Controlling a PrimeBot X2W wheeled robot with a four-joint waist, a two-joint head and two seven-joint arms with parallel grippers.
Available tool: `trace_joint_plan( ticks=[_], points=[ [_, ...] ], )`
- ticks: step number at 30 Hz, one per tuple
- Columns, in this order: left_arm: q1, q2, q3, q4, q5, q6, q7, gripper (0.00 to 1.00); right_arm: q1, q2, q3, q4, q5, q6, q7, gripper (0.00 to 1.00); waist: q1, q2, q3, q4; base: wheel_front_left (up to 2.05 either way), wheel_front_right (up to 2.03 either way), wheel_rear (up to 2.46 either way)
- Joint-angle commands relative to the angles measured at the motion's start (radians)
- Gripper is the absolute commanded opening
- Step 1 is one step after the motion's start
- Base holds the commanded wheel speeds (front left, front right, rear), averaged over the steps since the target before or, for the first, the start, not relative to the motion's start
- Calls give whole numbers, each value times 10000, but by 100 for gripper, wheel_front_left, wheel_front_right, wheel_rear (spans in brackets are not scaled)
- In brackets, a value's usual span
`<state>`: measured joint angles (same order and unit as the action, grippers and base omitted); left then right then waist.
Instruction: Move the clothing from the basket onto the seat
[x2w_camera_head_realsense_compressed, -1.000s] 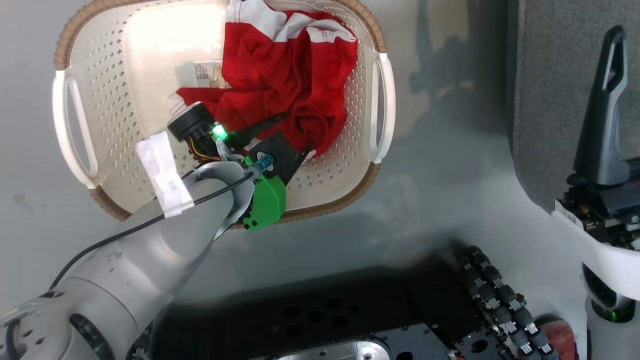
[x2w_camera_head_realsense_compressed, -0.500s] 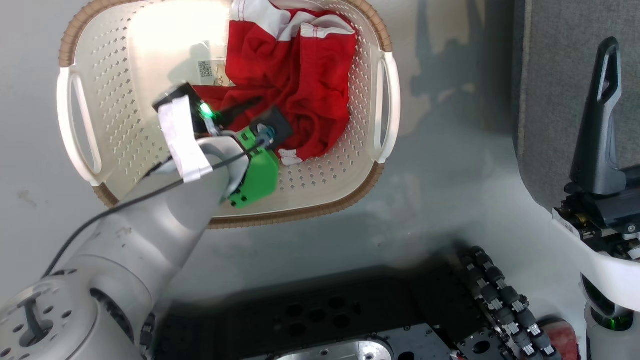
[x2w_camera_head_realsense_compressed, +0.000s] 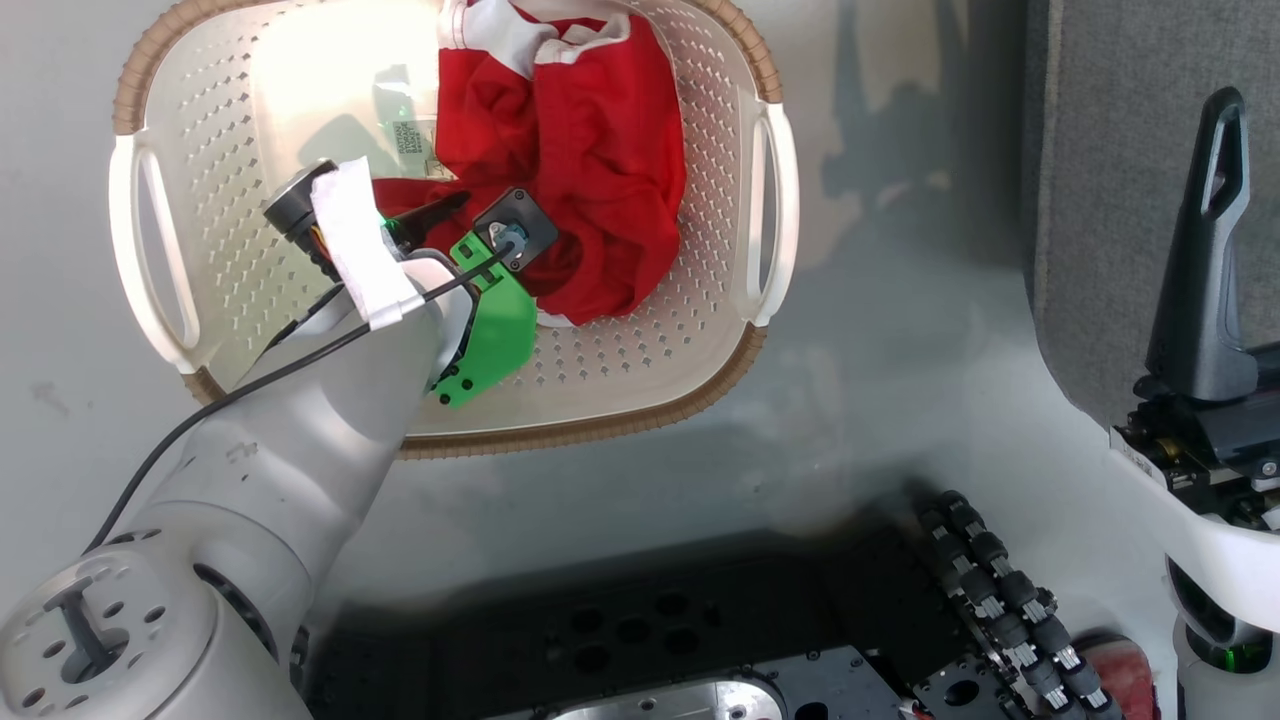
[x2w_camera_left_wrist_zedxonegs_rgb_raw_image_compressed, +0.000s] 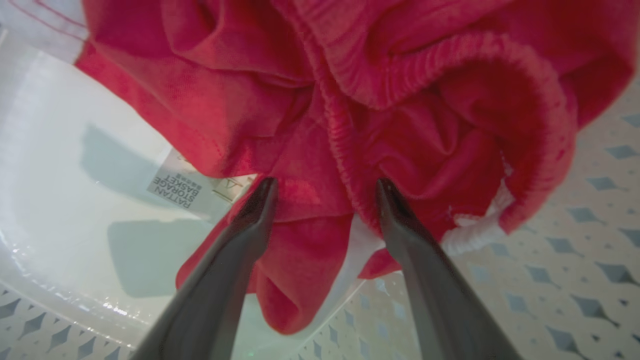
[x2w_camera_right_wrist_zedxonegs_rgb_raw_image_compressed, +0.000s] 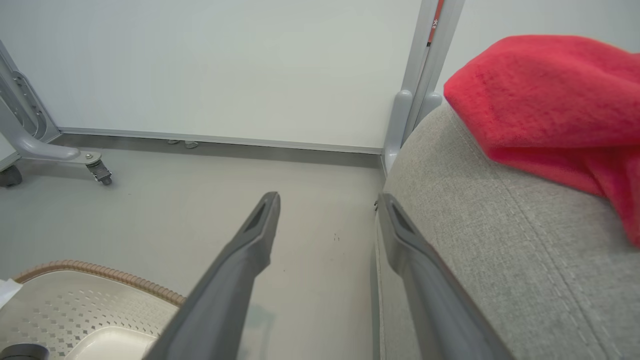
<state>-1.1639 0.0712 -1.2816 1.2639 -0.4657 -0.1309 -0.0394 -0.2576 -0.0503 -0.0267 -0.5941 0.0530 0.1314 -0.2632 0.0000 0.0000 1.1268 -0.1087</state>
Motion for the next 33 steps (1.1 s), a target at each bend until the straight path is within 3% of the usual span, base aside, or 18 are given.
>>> trace_joint_plan(
  ticks=[1,3,4,6,25,33],
  points=[
    [-105,-30,9,35,-49,5,-75,100,102,-3,7,-28,37,-14,-24,100,0,0,15,15,0,0,0],
    [-17,-44,11,58,-164,5,-70,98,141,-3,50,-8,40,-14,-24,100,0,0,23,41,0,0,0],
    [-16,-55,11,63,-186,7,-83,56,144,-3,61,0,38,-14,-24,100,0,0,27,52,0,0,0],
    [-84,-70,11,90,-241,5,-143,0,127,-3,83,24,43,-14,-24,100,0,0,36,73,0,0,0],
    [-388,52,104,208,-791,41,-732,0,-1021,-3,31,308,392,-14,-24,100,0,0,-294,119,0,0,0],
    [220,228,386,222,-1199,173,-1662,0,-1265,-6,53,872,646,-14,-24,100,0,0,-1679,302,0,0,0]
  ],
)
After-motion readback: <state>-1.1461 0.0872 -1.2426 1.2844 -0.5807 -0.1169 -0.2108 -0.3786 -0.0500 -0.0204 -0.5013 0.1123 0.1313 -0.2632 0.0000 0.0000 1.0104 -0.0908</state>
